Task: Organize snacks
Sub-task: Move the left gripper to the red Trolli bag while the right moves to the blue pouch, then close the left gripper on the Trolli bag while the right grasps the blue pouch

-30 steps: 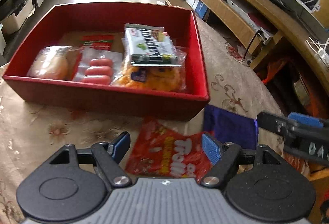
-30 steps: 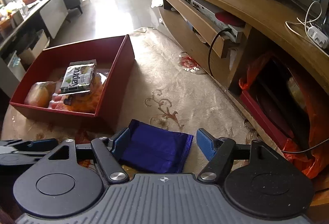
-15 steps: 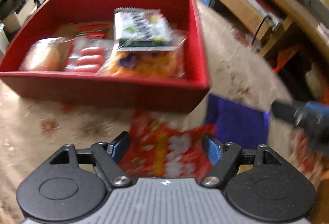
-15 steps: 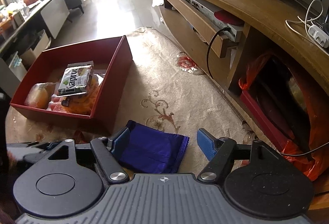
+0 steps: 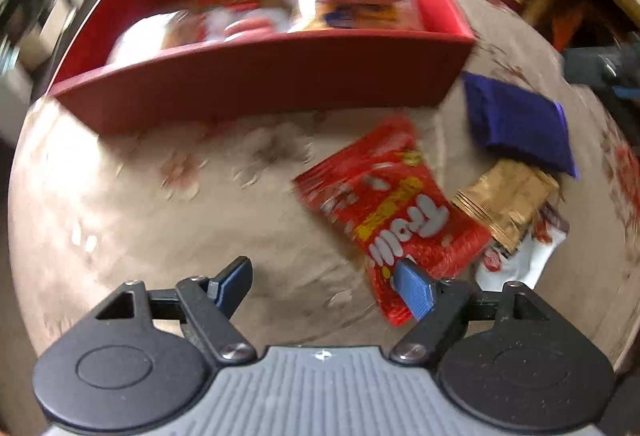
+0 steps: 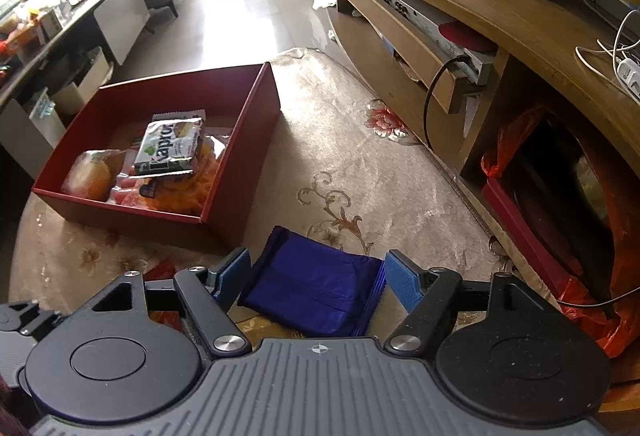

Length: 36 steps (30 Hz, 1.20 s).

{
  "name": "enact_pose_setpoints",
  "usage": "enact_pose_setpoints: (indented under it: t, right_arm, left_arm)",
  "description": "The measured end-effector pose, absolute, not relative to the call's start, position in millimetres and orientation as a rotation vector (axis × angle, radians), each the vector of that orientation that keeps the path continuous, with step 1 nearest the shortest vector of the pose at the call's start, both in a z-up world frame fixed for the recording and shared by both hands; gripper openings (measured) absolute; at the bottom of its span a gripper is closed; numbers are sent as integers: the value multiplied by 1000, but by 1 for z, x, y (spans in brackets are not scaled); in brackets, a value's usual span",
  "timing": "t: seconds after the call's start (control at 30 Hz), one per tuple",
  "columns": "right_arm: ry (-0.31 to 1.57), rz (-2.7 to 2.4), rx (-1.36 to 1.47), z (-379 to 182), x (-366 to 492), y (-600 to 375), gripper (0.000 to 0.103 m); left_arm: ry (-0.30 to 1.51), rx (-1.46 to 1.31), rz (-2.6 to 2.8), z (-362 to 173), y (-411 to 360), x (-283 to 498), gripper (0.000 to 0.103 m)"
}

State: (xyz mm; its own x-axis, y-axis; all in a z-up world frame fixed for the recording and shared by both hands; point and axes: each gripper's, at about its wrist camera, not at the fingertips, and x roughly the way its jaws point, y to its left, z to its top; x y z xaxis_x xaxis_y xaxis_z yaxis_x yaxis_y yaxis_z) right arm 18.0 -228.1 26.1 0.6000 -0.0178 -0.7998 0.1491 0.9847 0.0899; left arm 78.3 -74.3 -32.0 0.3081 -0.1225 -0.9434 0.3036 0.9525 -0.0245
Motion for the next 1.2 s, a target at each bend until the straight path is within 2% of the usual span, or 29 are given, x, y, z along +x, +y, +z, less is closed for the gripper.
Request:
enact_pose_setpoints:
  t: [0.2,0.5,0.53,0.57,0.63,0.77,1.0,1.13,1.2]
  right_arm:
    - [907,-95,168,31,16,-229,80]
    - [901,-96,177,33,14,-235,80]
    - [900,-97,177,34,13,-235,80]
    - [899,-95,176,34,13,-235,80]
    - [903,-90,170,33,13,-234,80]
    - [920,-81,151,30,14,-230,80]
    - [985,-41,82,14,22,-222,80]
    - [1023,-9,14,2,33,-221,81]
    - [1039,24,-36,-3,39,-217,81]
  left_arm:
    - [1186,-81,-242,-13,-79,80,78]
    - [1198,-185,-110,-39,-110,94,77]
    - [1194,-165,-114,-38,-110,93,72]
    - [1192,-139,-122,-37,-110,92,63]
    - [1195,-111,-152,-36,-101,93,56]
    - [1201,-29,-176,-33,-77,92,53]
    - [1216,-7,-229,-28,-54,82,55]
    - [1200,4,-260,-28,-61,87,66]
    - [1210,6,-270,-30,-63,89,68]
